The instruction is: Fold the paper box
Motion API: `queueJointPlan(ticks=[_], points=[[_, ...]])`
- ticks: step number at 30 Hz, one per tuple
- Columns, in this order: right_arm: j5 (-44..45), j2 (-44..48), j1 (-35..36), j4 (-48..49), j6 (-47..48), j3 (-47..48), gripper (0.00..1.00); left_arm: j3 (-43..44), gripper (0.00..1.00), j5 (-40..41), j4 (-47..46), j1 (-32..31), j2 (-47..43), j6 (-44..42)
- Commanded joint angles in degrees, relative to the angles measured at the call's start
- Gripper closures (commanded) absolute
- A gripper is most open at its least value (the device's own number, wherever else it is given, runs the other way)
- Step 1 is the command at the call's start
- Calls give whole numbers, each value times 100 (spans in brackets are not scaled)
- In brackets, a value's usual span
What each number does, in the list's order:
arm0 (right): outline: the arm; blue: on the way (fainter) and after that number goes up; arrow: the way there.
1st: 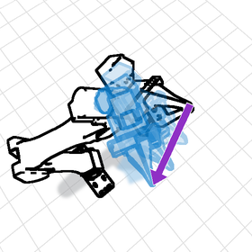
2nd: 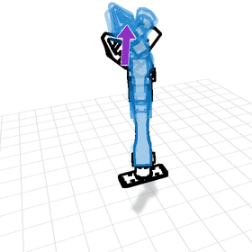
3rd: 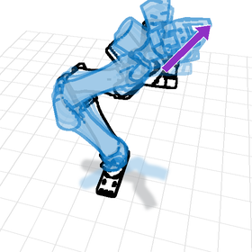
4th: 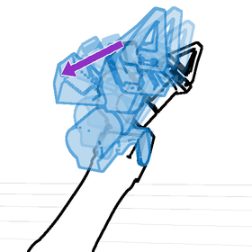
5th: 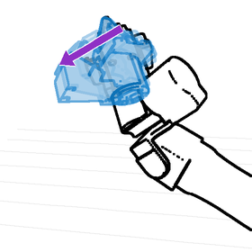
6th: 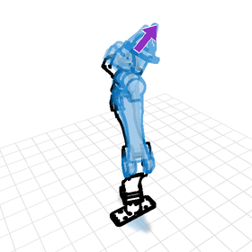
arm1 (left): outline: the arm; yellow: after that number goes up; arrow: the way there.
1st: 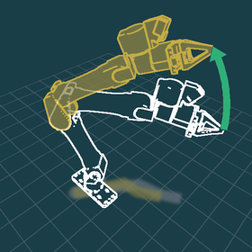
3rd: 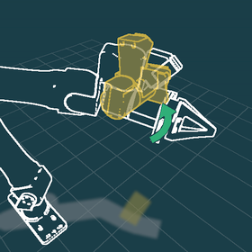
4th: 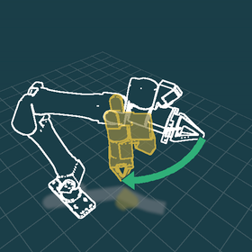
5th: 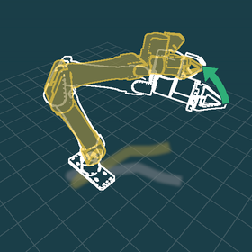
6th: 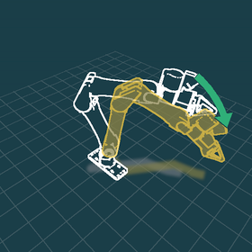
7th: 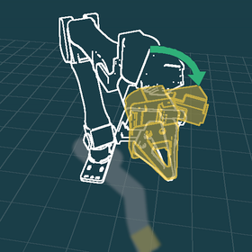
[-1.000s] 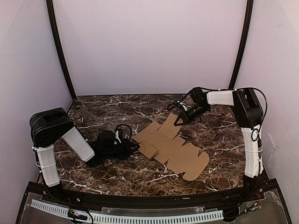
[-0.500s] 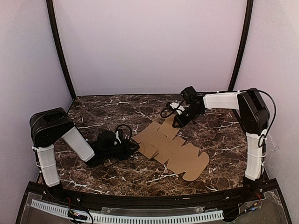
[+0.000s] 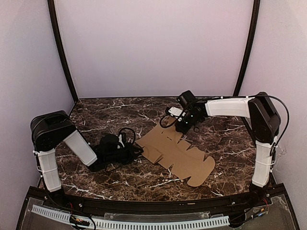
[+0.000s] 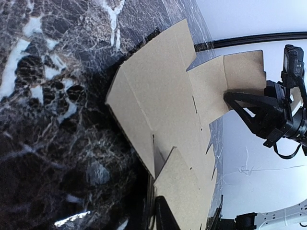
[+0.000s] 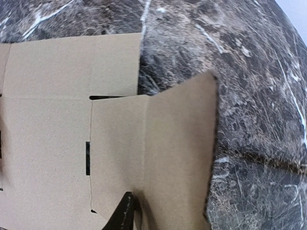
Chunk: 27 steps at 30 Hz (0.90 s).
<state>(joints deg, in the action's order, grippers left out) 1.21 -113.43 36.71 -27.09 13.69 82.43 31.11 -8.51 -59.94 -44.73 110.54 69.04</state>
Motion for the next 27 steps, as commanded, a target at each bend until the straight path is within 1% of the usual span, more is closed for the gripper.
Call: queueJointPlan(ticks=[1,3,4,5,6,7,8,9,10,11,12,13,14,16,17,18,19,20,21,22,23,24,25,26,27], points=[[368,397,-25,0,100,27,75,-124,91,-9,125,23,-156,-134],[257,446,-28,-106,103,67,75,-141,86,-29,194,25,-268,-231],[122,467,-34,-152,119,78,77,-138,84,-32,369,30,-425,-293],[71,470,-46,-171,116,80,79,-126,80,-38,506,27,-528,-461],[7,452,-49,-181,127,68,83,-84,78,-28,889,26,-798,-705],[-47,420,-57,-181,144,63,87,-47,73,1,1112,26,-947,-856],[-78,385,-65,-190,156,67,91,56,67,31,1737,26,-1305,-1184],[-95,336,-75,-205,155,82,94,138,64,156,2117,26,-1491,-1354],[-95,298,-83,-230,154,102,96,311,59,348,2825,30,-1909,-1728],[-214,267,-86,-247,145,118,97,402,57,450,3206,27,-2127,-1921],[-319,261,-85,-250,164,123,97,608,53,685,3860,26,-2538,-2318],[-377,260,-85,-260,169,116,97,721,51,861,4180,30,-2714,-2523],[-469,272,-85,-271,200,113,97,1007,47,1078,4712,37,-2970,-2959],[-695,298,-85,-309,313,127,97,1547,45,963,5319,265,-3030,-3518],[-788,314,-85,-326,362,132,97,1973,46,731,5472,369,-2843,-3651],[-976,331,-87,-353,454,144,97,2173,50,228,5694,602,-2708,-3838],[-1135,349,-85,-405,533,167,97,2576,52,-10,5770,709,-2360,-3912],[-1250,360,-85,-464,588,194,97,2786,57,-476,5874,862,-2185,-4022],[-1340,383,-87,-489,634,202,97,3142,59,-704,5908,919,-1786,-4052],[-1429,420,-85,-493,680,186,97,3320,64,-1210,5940,978,-1573,-4081],[-1489,461,-85,-492,718,161,97,3616,66,-1427,5945,990,-1182,-4082],[-1490,479,-85,-479,732,140,97,3750,70,-1887,5918,998,-977,-4032],[-1471,487,-87,-475,741,123,97,3943,75,-2109,5793,1000,-609,-3960],[-1455,488,-85,-467,772,105,97,3989,78,-2468,5687,997,-453,-3757],[-1434,495,-85,-447,797,75,97,3977,82,-2619,5353,990,-204,-3625]])
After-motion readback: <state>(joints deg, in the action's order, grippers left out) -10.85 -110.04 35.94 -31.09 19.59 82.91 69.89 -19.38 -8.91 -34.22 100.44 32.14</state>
